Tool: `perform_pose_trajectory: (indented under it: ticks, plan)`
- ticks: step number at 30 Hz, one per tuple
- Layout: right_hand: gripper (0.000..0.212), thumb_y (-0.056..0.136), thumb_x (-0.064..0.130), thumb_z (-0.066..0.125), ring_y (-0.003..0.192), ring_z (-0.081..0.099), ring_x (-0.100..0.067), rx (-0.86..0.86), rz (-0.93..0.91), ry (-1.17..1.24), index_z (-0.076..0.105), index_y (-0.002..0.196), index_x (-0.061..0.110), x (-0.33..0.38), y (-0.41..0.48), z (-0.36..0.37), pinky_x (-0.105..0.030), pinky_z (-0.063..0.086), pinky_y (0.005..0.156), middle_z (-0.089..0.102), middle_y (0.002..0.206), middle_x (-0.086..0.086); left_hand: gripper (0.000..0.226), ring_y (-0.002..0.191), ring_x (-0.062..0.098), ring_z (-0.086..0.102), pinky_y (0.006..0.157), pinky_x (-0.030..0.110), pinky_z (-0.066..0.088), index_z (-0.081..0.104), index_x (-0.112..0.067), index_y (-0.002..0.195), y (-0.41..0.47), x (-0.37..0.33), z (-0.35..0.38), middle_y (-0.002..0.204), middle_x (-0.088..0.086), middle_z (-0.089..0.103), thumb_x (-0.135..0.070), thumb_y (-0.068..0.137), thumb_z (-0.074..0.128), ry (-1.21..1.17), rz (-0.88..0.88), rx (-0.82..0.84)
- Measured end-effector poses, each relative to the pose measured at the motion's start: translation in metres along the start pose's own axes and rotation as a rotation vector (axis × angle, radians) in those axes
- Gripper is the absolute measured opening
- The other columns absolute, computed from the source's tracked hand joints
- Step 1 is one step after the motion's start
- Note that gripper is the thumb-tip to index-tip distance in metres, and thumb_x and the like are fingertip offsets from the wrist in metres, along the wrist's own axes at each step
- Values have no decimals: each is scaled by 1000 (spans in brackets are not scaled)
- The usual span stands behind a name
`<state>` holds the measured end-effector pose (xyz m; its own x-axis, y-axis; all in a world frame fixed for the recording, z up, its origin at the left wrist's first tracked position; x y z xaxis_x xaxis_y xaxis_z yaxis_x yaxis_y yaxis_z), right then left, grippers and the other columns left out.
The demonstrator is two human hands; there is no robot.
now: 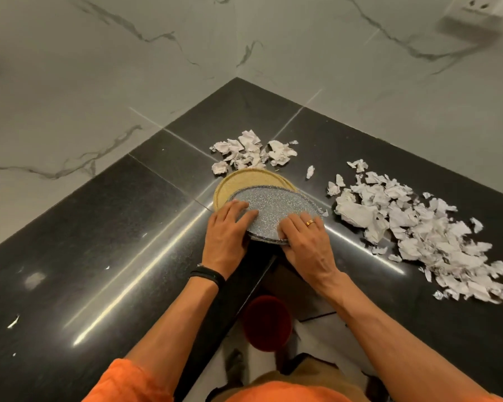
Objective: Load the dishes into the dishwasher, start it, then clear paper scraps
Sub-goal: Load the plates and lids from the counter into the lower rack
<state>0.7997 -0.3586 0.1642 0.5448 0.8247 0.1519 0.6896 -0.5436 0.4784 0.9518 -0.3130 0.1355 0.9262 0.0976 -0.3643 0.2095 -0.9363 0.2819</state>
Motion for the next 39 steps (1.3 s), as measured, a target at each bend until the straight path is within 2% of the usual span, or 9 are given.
perform_pose_trajectory:
  ticks: [7, 11, 16, 20, 24, 30, 33, 37, 39]
  plan:
    - [16, 87, 15, 59, 75, 46, -23, -199, 254, -74, 43, 85, 19, -4, -74, -63, -36, 39, 68, 51, 79, -4, 37, 131, 26, 51, 108, 43, 37, 72, -17, 117, 7, -59, 7, 127, 1, 68, -32, 92, 50, -263, 302, 5]
    - [14, 83, 21, 63, 81, 49, -23, -153, 472, -204, 52, 87, 15, -10, -136, -95, -40, 46, 71, 54, 86, -3, 30, 121, 27, 58, 98, 48, 47, 73, -17, 113, -6, -126, 31, 120, -2, 71, -18, 85, 60, -323, 555, 58]
    - [41, 80, 35, 72, 104, 63, -22, -43, 731, -350, 64, 117, 20, -7, -200, -139, -37, 47, 90, 66, 112, 2, 26, 107, 21, 58, 89, 38, 41, 73, -21, 103, -46, -226, 48, 107, -7, 71, -11, 79, 78, -351, 770, 116]
    - [30, 91, 27, 61, 104, 67, -21, -61, 841, -464, 68, 119, 19, -2, -254, -169, -37, 51, 87, 71, 113, 2, 21, 105, 20, 61, 90, 37, 40, 72, -25, 99, -84, -285, 55, 104, -9, 71, -17, 81, 78, -340, 891, 177]
    - [29, 87, 18, 62, 97, 69, -18, -99, 924, -479, 71, 114, 19, 8, -318, -190, -32, 51, 77, 73, 112, 4, 26, 106, 20, 60, 95, 33, 37, 73, -23, 100, -125, -334, 59, 104, -8, 71, -10, 79, 66, -350, 981, 225]
    - [40, 77, 17, 76, 99, 67, -18, -154, 1035, -400, 71, 116, 21, 45, -421, -210, -31, 48, 80, 72, 112, 5, 32, 112, 18, 57, 93, 34, 41, 73, -23, 104, -206, -386, 90, 111, -6, 71, -7, 77, 80, -347, 978, 464]
    - [37, 80, 20, 70, 102, 66, -18, -166, 1092, -387, 71, 117, 21, 61, -476, -212, -30, 42, 84, 72, 114, 4, 26, 112, 23, 62, 92, 46, 50, 72, -22, 104, -251, -410, 103, 111, -5, 71, -11, 81, 77, -353, 1034, 567]
    - [35, 86, 23, 58, 104, 66, -20, -241, 1187, -365, 72, 118, 19, 77, -545, -221, -34, 52, 85, 72, 116, 2, 26, 111, 21, 60, 97, 29, 45, 73, -19, 102, -301, -453, 123, 111, -4, 71, -32, 84, 60, -393, 1104, 675]
    - [34, 88, 22, 58, 104, 66, -21, -310, 1226, -354, 72, 118, 18, 83, -574, -224, -37, 55, 84, 72, 117, 1, 28, 113, 23, 62, 99, 39, 49, 73, -20, 104, -316, -472, 139, 114, -3, 72, -32, 84, 57, -396, 1125, 729]
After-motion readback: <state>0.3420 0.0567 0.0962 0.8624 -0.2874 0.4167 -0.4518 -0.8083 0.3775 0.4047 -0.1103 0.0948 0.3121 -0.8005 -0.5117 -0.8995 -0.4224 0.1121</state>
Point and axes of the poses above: each hand's wrist, its own y-axis towards the middle knuckle, its own z-axis out of the palm, x = y × z, the point moved 8 cm from there along y, towards the middle knuckle
